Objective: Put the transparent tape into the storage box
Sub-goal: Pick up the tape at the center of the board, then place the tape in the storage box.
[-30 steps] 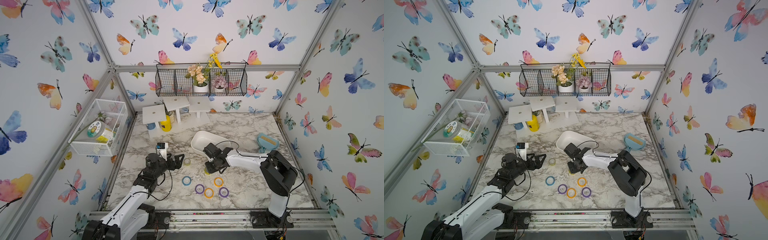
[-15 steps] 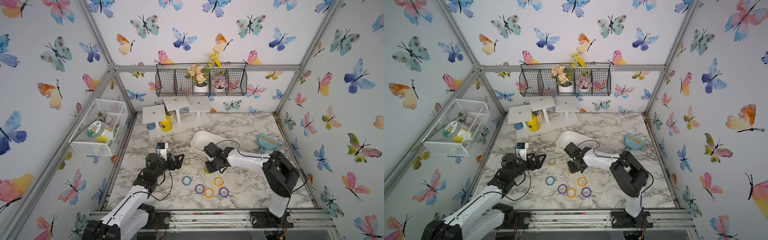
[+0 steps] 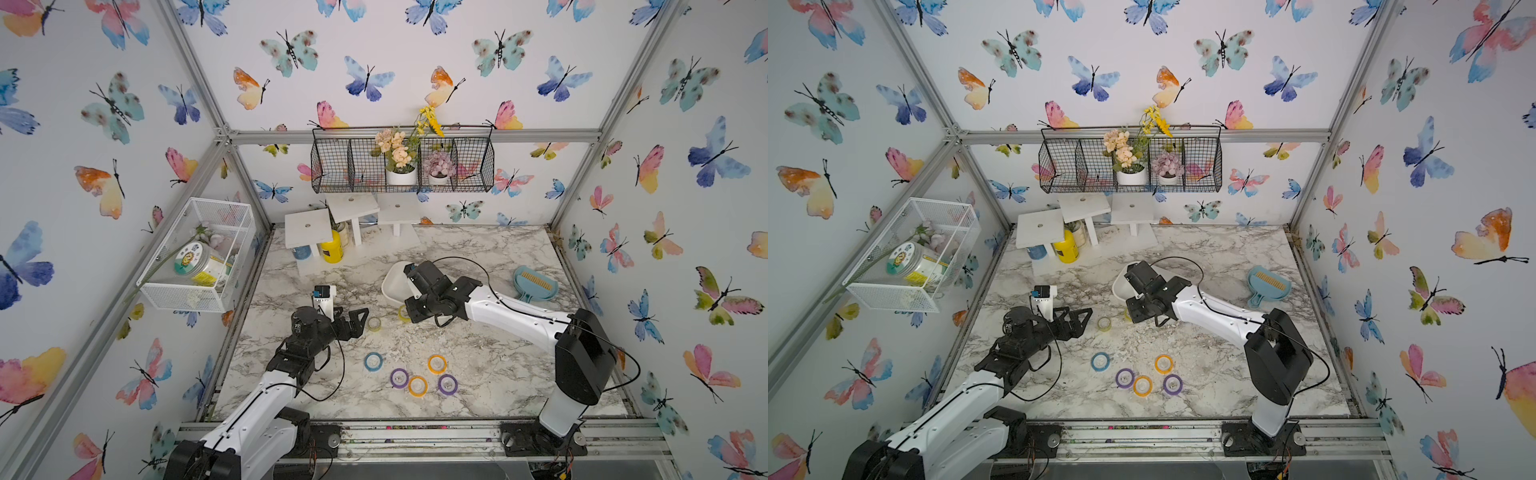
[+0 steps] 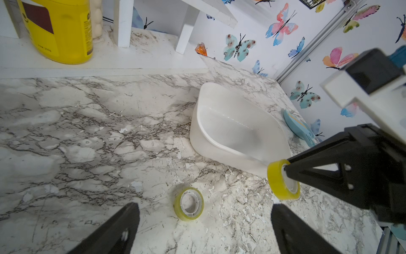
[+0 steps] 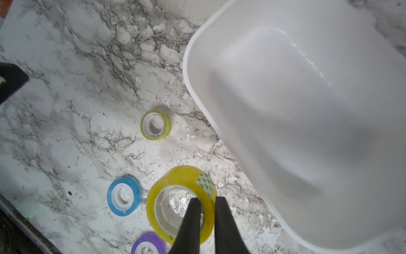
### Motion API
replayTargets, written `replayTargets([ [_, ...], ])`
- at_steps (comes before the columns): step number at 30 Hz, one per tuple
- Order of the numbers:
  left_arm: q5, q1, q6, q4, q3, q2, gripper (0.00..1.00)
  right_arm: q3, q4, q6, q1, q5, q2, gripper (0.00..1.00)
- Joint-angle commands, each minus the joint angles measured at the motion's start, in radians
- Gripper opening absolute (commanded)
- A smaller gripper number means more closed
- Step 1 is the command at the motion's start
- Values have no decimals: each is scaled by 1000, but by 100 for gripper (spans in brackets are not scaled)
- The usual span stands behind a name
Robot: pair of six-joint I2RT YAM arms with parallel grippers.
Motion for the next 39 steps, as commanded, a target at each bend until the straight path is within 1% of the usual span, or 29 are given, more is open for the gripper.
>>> replayTargets([
  [1,-19,-4,10,-1,15,0,99,58,-43,-45,-51,38,43,11],
  [8,-17,-4,8,-4,16,0,99,95,-37,-86,-158,40,98,11],
  [13,-15,-4,8,-3,16,0,99,74,-33,-100,-201,57,140,11],
  [21,-15,-4,8,-3,18,7,99,61,-25,-103,-225,124,186,11],
  [28,-16,-4,8,-5,17,5,99,95,-53,-108,-232,195,229,10],
  [33,-18,-4,8,-6,18,6,99,110,-65,-112,-235,224,249,10],
  [36,-18,-4,8,-6,19,6,99,116,-72,-113,-235,238,253,11],
  [39,-18,-4,8,-8,19,7,99,123,-77,-112,-235,238,258,16],
])
